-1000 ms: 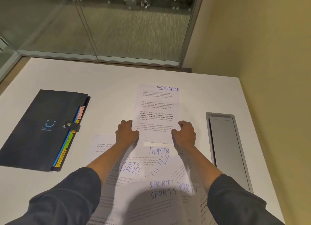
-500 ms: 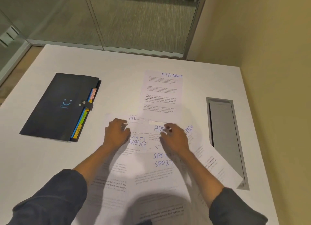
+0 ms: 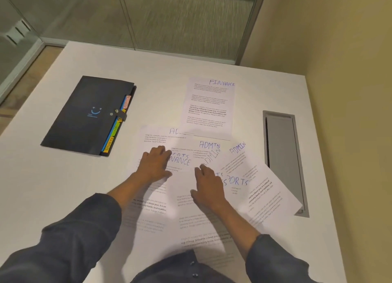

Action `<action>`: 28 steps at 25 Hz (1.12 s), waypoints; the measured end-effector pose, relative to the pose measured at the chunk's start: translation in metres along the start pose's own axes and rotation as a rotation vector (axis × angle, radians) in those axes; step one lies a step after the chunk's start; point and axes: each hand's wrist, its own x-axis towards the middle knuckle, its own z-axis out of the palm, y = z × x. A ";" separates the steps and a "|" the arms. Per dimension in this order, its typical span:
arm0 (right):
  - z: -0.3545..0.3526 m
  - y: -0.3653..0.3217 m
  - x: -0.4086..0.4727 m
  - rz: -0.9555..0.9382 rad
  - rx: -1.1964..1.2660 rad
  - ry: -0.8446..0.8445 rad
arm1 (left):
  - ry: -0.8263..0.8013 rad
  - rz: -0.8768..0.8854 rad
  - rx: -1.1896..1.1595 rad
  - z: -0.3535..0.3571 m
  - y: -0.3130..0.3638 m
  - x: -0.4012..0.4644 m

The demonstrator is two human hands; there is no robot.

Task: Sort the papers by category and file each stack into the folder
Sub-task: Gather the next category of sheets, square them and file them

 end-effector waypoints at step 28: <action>-0.023 0.013 0.007 0.042 0.040 -0.037 | 0.393 -0.049 -0.652 -0.063 -0.046 -0.031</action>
